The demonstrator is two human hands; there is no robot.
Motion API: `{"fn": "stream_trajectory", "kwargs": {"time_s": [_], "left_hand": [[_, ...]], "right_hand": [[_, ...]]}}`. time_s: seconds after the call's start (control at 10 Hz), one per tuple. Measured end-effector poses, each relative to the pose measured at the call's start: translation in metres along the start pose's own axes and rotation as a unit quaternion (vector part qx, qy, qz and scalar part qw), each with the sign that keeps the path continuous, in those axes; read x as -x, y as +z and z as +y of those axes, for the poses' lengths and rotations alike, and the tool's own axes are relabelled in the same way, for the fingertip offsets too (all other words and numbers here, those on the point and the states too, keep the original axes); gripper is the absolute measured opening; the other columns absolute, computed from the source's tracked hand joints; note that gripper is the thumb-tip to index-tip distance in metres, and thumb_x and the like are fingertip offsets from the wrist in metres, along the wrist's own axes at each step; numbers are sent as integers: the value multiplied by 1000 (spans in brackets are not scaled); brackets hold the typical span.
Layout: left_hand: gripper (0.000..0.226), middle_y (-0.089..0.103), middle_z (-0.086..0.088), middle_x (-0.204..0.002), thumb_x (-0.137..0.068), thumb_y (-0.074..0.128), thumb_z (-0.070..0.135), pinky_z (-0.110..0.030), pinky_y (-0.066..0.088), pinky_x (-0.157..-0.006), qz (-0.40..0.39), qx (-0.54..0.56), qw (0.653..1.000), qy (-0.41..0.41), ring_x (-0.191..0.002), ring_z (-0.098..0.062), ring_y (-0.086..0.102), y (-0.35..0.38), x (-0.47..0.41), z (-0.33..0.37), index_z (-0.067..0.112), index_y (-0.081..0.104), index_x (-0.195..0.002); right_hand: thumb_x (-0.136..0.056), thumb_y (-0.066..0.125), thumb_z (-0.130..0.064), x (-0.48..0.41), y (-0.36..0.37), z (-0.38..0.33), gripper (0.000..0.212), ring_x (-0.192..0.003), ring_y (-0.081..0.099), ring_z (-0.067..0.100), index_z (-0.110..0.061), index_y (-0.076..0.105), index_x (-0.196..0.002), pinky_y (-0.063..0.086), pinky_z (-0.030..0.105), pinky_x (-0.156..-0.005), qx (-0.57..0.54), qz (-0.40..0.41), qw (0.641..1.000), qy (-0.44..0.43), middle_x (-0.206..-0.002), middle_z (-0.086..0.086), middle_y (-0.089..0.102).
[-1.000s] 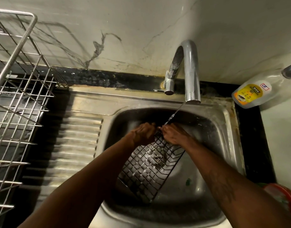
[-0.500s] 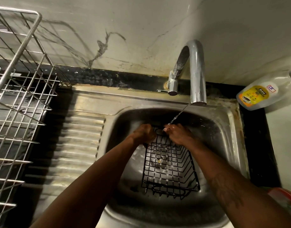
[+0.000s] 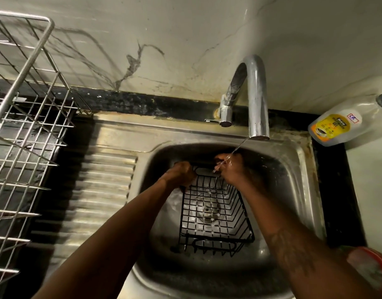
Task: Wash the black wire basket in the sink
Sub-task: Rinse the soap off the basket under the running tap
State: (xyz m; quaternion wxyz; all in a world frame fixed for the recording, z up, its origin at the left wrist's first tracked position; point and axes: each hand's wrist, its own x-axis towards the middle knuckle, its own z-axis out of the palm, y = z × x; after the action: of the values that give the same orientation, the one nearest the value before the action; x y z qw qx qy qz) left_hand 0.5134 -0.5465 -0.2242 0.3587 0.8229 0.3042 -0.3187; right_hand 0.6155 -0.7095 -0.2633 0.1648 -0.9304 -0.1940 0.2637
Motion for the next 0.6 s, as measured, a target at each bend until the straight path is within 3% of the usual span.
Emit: {"fn": "stream_trajectory", "kwargs": {"time_s": [0.1, 0.2, 0.3, 0.4, 0.5, 0.6], "left_hand": [[37, 63, -18, -128, -102, 49, 28, -42, 51, -93, 28, -21, 999, 3, -116, -37, 61, 4, -2, -1, 4, 61, -127], [36, 63, -18, -128, -101, 50, 27, -42, 51, -94, 23, -14, 1000, 0, -117, -36, 61, 5, -1, -1, 4, 62, -126], [35, 65, -17, -126, -99, 56, 26, -41, 54, -93, 14, 13, 1000, 5, -114, -35, 64, 6, -2, -2, 4, 63, -125], [34, 66, -14, -123, -97, 59, 27, -38, 53, -90, 30, 14, 999, 2, -113, -33, 64, 6, 1, -2, 4, 65, -122], [25, 70, -19, -114, -96, 58, 18, -36, 54, -82, 57, 43, 997, 11, -105, -34, 67, 10, 4, -2, 0, 67, -111], [20, 71, -21, -105, -96, 58, 13, -34, 56, -70, 59, 64, 996, 19, -98, -36, 70, 8, 5, -1, -3, 68, -104]], "right_hand": [[-92, 62, -9, 16, 0, -10, 24, -83, 63, 11, -26, 72, -105, 51, 26, -73, 2, 49, 998, -28, -97, -7, 68], [-84, 65, -11, 22, 8, -16, 16, -80, 63, 18, -27, 70, -84, 50, 28, -66, 65, 11, 992, -107, -89, -4, 66], [-84, 72, -24, 19, 19, -31, 9, -73, 65, 16, -25, 68, -76, 52, 30, -60, 30, -114, 989, -89, -78, -3, 65], [-85, 73, -19, 15, 20, -38, 4, -80, 67, 18, -23, 74, -87, 55, 28, -64, -35, -122, 992, -25, -83, 0, 70], [-87, 70, -18, 14, 16, -45, 20, -95, 65, 29, -13, 69, -106, 51, 24, -70, 53, -72, 992, 84, -102, 12, 67], [-91, 60, -8, 17, 16, -47, 23, -101, 66, 33, -7, 67, -114, 52, 31, -75, 145, -27, 988, 54, -111, 17, 67]]}}
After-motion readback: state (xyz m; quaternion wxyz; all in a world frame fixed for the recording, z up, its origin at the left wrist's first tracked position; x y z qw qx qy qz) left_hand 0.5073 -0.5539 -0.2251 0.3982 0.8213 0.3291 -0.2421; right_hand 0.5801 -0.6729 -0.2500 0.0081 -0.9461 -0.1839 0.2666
